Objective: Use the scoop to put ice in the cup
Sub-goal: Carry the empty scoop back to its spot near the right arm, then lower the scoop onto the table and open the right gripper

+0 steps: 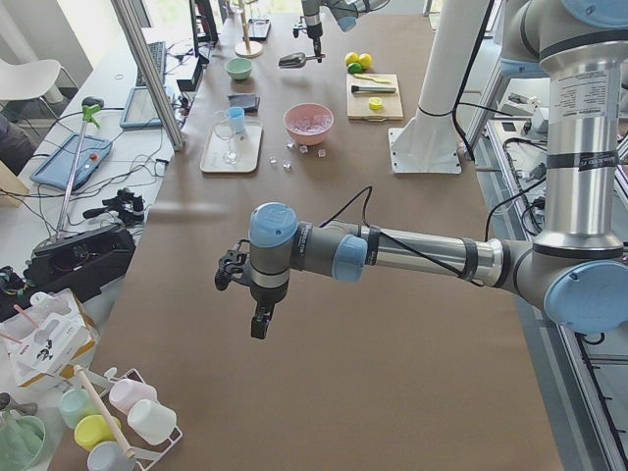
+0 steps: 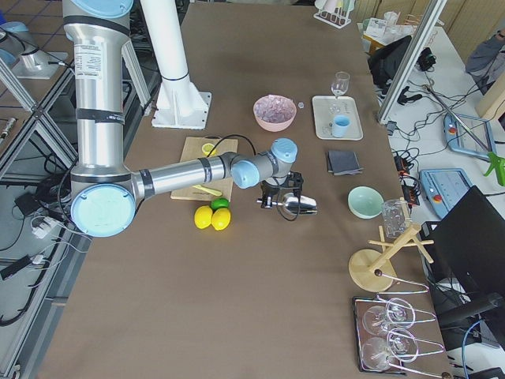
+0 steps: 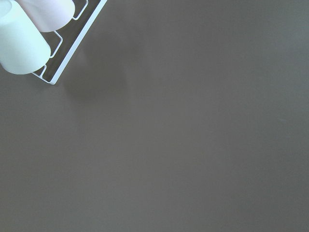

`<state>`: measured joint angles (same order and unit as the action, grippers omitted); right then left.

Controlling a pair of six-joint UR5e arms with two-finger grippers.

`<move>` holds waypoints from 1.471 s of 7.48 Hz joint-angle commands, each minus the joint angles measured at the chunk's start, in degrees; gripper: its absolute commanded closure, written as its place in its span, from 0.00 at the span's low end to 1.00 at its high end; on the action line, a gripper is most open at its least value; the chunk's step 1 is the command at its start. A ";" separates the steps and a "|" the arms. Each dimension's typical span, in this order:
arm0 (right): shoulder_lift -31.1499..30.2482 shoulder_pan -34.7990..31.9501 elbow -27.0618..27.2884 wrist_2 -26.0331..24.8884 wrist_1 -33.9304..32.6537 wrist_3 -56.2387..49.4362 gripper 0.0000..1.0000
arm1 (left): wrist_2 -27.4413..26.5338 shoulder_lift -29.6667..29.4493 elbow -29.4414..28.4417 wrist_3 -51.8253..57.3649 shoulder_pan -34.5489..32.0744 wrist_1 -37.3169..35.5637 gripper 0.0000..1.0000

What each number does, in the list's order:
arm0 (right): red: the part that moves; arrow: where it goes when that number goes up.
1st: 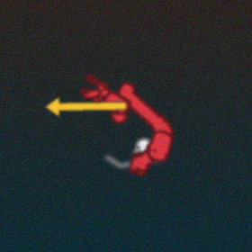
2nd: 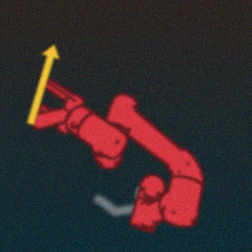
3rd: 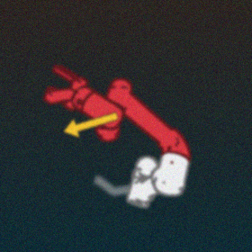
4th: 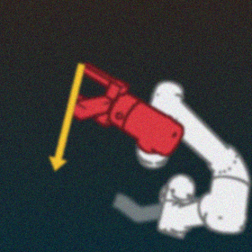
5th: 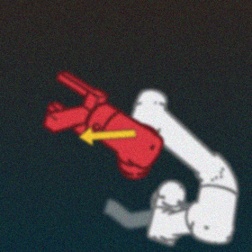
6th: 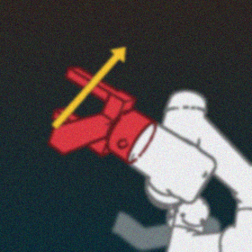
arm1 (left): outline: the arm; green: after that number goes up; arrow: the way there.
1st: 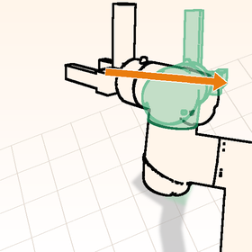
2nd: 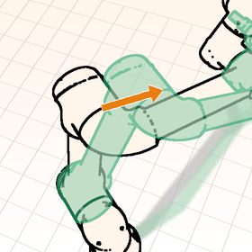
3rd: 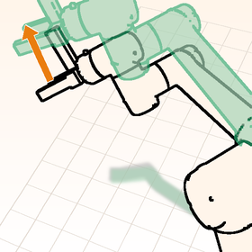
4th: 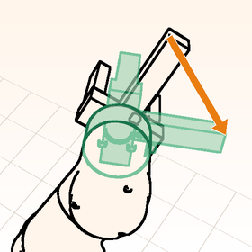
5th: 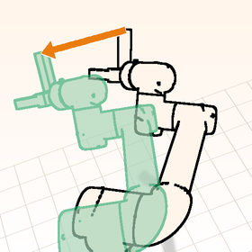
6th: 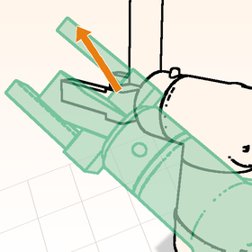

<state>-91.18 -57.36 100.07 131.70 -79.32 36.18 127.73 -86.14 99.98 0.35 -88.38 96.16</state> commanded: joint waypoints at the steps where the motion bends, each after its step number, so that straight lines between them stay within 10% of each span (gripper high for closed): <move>1: 0.04 0.49 -1.80 -0.04 2.50 1.26 1.00 | -0.02 0.18 -0.04 0.00 -0.83 -1.22 0.01; 4: 0.04 0.93 -2.42 -0.04 2.50 1.26 1.00 | -0.02 0.09 -0.04 0.00 -1.01 -2.02 0.01; 6: -0.05 0.93 -2.68 0.05 2.42 1.52 0.20 | 0.15 0.09 0.04 0.00 -0.92 -2.02 0.01; 7: -0.05 0.93 -2.25 0.31 2.42 1.78 0.01 | 0.85 0.09 0.04 0.00 -0.92 -2.02 0.01; 11: -1.63 -3.27 4.68 1.19 -1.95 -0.57 0.00 | 4.97 0.00 0.04 0.09 -1.18 -2.03 0.01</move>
<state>-92.19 -57.76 101.95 132.58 -78.16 37.42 130.23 -86.12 100.05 0.42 -89.45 94.06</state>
